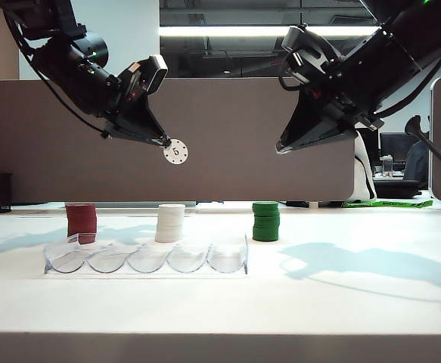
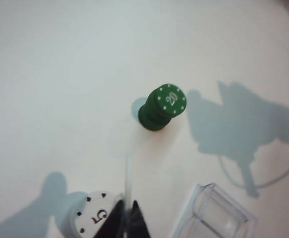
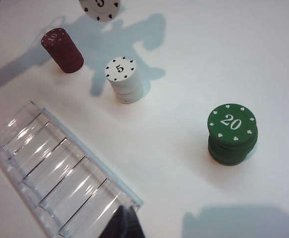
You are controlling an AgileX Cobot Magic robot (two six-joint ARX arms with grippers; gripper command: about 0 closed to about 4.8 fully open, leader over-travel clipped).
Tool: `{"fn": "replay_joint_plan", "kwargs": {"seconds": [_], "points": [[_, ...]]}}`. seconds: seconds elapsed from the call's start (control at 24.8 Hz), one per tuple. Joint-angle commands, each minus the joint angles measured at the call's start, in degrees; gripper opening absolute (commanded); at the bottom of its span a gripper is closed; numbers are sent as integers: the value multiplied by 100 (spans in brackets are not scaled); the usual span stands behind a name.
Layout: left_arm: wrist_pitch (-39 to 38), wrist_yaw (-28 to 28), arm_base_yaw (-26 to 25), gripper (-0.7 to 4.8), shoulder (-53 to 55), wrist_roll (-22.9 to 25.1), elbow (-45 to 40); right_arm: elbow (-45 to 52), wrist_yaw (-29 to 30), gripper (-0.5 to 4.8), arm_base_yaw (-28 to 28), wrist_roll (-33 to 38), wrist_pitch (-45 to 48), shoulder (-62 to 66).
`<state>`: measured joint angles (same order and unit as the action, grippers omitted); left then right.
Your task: Pick up the chip in the box and place it on the pile of chips with the same color.
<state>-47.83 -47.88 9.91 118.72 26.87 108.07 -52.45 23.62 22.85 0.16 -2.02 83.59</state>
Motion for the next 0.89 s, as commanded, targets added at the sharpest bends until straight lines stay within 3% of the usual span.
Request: {"fn": "replay_joint_plan", "kwargs": {"seconds": [0.04,0.2,0.28,0.52,0.69,0.89], "points": [[76,-153,11,-6,11,-719,28,-11,13,-6,2,-15,52,-26],[72,-251,11,-6,76,-1353,28,-11,11,-6,2,-17,55,-26],[17,-247,11,-6,120,-1906,26,-11,11,-6,2,-15,55,-26],[-131,-229,13,-5,267,-2509,26,-11,11,-6,0,-15,55,-26],[-142,-238,13,-6,413,-3154,24,-11,11,-6,2,-15,55,-26],[-144,-229,13,-6,472,-3482,24,-11,13,-6,2,-15,50,-26]]}}
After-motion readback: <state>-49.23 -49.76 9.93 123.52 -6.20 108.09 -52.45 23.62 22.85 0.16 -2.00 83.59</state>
